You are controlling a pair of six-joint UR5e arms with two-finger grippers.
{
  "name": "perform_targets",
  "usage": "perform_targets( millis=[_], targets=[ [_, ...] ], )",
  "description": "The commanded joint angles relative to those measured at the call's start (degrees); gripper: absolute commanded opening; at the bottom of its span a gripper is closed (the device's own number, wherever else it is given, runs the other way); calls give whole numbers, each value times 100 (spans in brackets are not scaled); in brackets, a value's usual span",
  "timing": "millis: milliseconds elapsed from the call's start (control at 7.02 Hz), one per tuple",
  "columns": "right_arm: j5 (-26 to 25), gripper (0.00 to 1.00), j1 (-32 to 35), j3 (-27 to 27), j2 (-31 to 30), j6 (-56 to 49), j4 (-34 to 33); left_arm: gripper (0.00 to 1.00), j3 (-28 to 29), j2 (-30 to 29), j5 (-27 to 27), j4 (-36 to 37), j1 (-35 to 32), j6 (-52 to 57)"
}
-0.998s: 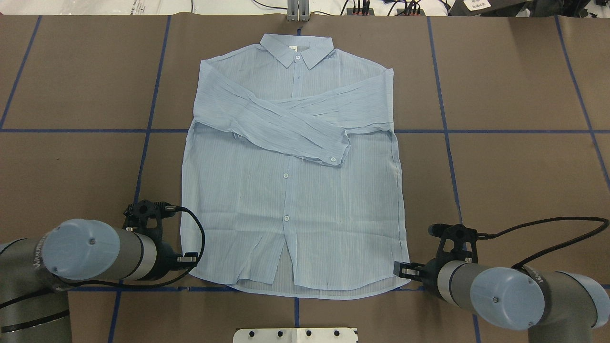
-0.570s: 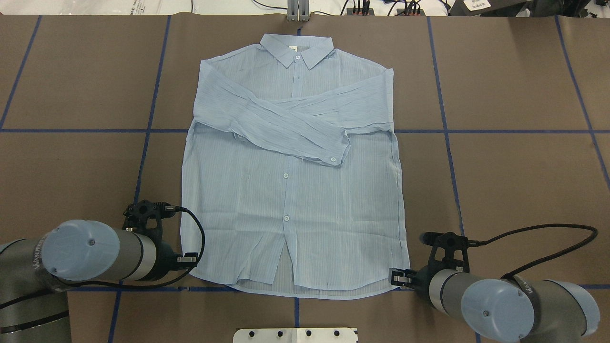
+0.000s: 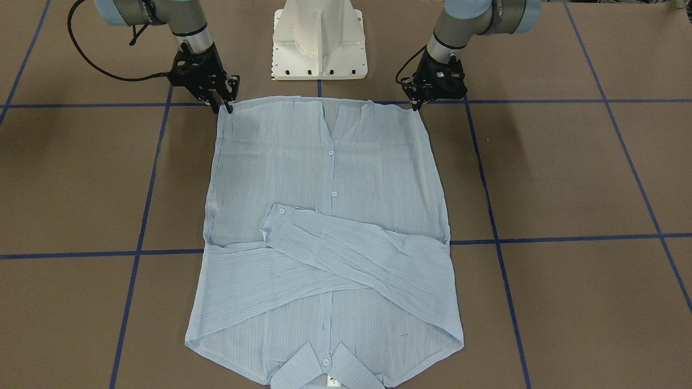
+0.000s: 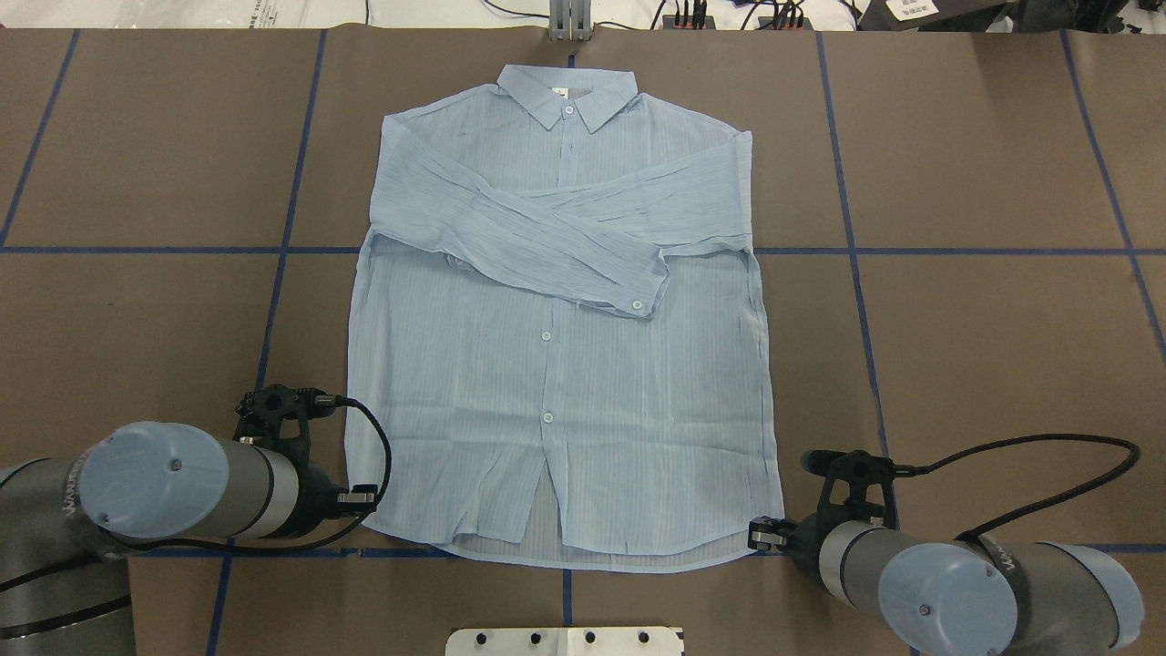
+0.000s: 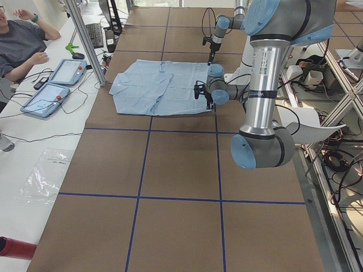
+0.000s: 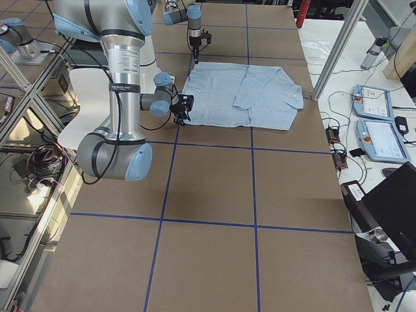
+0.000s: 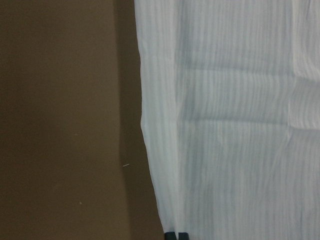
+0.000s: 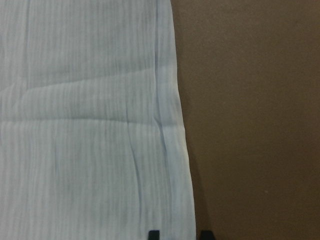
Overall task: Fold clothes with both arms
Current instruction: 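Lift the hem with both grippers and fold it toward the collar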
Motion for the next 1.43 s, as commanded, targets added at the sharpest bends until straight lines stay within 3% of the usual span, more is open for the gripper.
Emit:
perform_targets(
  millis=[0, 285, 570, 998, 1140, 1283],
  targets=[
    [-6, 0, 14, 17, -13, 0, -9, 0, 0, 2, 0, 0, 13, 0],
    [55, 0, 49, 261, -48, 26, -157, 0, -35, 19, 0, 0, 13, 0],
    [659, 0, 58, 1495, -57, 35, -1898, 0, -515, 368, -174, 18, 13, 61],
    [1819, 0, 58, 3507, 30, 114, -3897, 0, -2174, 1230, -1209, 192, 592, -9],
    [2170, 0, 337, 3723, 283, 114, -4303, 0, -2536, 1023, -1474, 820, 567, -9],
    [2244, 0, 600, 3639, 720, 45, -4716, 0, -2462, 699, -1511, 1157, 410, 0]
  ],
)
